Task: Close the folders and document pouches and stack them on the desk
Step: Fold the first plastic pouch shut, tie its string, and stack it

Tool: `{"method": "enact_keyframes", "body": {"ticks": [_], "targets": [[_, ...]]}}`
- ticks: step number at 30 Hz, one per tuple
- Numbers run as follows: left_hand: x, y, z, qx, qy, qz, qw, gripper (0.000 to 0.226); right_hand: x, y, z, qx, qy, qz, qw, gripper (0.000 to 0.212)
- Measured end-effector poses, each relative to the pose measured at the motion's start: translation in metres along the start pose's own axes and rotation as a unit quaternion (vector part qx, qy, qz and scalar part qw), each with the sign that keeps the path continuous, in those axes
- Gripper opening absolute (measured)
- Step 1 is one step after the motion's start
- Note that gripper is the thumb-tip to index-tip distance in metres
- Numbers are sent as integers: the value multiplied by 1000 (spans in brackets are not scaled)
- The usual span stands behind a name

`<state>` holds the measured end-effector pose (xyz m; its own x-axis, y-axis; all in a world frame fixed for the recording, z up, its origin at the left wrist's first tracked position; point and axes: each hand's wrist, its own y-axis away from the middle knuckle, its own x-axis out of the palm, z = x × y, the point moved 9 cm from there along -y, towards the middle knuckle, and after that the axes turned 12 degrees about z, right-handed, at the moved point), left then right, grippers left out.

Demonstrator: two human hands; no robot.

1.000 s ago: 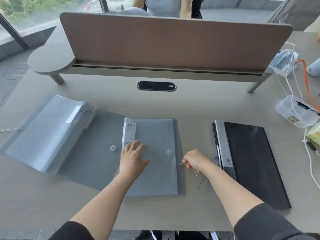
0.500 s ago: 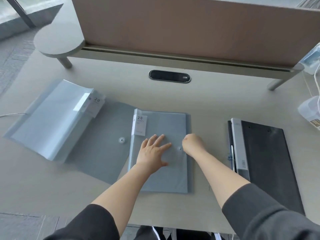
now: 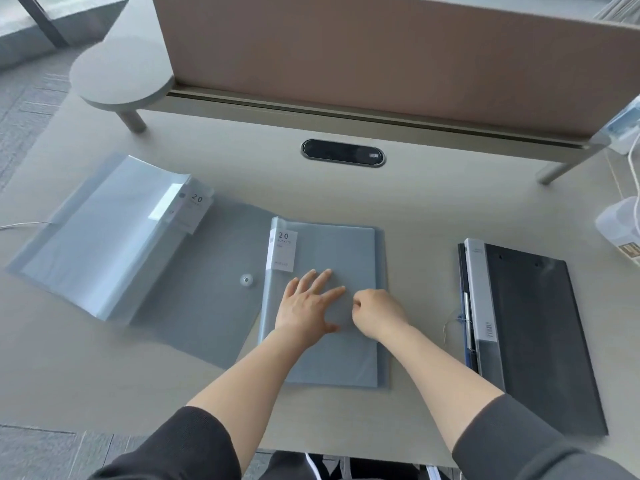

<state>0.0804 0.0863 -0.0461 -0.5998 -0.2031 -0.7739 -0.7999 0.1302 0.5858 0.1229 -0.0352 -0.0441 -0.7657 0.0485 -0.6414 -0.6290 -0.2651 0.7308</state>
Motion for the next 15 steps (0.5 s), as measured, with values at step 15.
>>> {"method": "enact_keyframes", "body": {"ticks": [15], "targets": [[-1,0,-1,1,11,1,1000,77,-28,-6,-60,81,-109,-15,991,20]]}}
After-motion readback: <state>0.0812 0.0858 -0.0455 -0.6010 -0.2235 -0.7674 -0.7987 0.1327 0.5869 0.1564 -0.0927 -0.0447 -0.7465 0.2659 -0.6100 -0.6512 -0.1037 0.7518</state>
